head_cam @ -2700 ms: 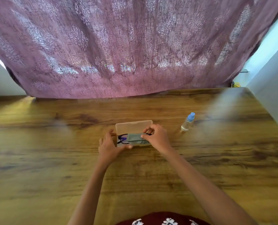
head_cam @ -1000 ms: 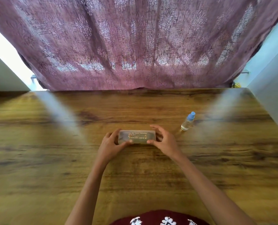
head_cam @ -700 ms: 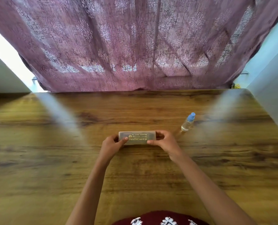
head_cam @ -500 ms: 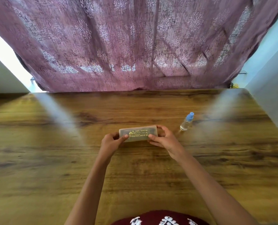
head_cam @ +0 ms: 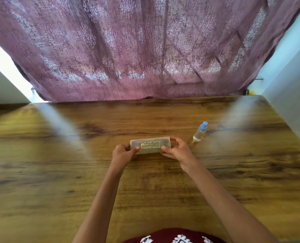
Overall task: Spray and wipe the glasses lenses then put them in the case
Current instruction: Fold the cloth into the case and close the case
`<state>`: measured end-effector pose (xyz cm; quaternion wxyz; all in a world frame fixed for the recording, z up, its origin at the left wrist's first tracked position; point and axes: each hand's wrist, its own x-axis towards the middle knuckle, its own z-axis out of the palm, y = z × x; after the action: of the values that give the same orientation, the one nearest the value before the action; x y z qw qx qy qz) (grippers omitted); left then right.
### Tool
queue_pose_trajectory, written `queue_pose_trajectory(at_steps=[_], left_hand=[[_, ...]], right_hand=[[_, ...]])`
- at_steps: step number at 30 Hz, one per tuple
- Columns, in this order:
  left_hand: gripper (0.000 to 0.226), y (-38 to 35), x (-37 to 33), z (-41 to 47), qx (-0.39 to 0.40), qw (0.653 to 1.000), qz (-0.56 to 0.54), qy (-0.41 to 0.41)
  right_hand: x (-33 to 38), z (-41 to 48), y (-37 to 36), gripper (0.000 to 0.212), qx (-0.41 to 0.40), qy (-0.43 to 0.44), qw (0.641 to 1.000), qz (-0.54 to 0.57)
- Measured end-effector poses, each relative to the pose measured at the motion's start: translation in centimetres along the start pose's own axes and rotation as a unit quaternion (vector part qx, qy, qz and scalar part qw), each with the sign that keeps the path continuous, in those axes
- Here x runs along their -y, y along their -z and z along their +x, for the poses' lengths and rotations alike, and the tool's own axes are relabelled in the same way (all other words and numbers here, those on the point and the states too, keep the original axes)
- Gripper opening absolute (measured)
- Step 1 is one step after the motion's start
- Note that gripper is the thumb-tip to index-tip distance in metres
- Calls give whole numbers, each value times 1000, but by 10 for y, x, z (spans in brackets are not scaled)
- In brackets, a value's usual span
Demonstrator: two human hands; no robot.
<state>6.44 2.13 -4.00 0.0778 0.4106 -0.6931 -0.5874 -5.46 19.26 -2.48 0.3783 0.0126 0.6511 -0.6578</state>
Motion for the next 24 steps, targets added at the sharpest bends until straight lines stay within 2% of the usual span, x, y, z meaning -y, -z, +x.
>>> queue_pose_trajectory(at_steps=[8,12,16,20,22,24], left_hand=[[11,-2,-1,0,-15,999,41,-17],[14,-1,-3,2,-2,999,37,-25],[33,3,-9,4,31,999,39,-9],[75,5,-18,7,75,995,56,-23],[88,4,-23,9,79,993,82,-44],[85,2,-29,12,73,989,106,-79]], right_hand=[[-2,1,1,49,-5,4,1000,12],[-1,2,4,45,8,1,1000,17],[-2,3,4,48,7,16,1000,0],[3,6,9,61,37,18,999,-20],[8,9,12,74,34,29,995,-85],[12,14,11,80,2,67,979,-192]])
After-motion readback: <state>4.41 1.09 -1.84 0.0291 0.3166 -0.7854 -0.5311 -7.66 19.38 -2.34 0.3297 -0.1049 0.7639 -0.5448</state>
